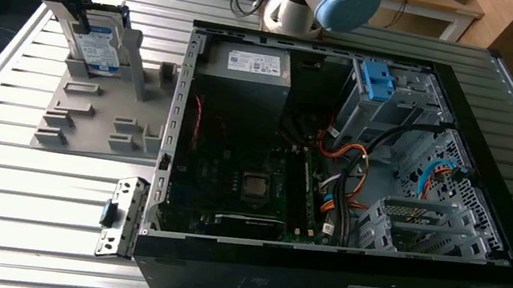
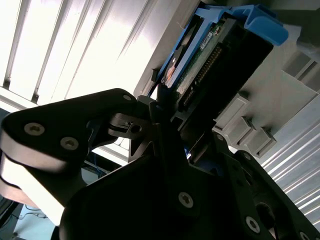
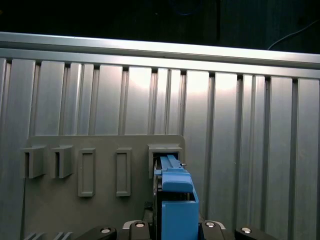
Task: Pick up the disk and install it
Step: 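Pick up the disk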
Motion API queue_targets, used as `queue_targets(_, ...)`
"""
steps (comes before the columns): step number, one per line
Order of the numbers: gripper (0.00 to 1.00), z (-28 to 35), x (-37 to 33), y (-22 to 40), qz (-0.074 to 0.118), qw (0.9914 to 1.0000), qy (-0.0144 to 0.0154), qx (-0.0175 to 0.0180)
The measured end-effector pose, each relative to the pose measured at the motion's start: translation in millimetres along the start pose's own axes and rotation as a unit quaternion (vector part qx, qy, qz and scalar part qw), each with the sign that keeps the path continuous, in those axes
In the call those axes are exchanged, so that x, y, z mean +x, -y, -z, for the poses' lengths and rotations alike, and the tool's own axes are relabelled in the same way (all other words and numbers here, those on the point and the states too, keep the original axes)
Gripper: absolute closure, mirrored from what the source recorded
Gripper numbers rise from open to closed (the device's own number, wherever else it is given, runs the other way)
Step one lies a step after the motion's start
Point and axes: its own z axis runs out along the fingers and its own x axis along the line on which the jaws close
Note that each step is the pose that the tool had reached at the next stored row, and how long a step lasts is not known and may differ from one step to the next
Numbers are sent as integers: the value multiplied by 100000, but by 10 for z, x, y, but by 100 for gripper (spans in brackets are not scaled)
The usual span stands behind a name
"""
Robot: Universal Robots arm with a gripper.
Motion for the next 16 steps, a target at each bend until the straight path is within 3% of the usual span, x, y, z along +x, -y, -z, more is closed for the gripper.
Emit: queue_targets(16, 64, 41, -2, -1, 2, 100000, 1, 48)
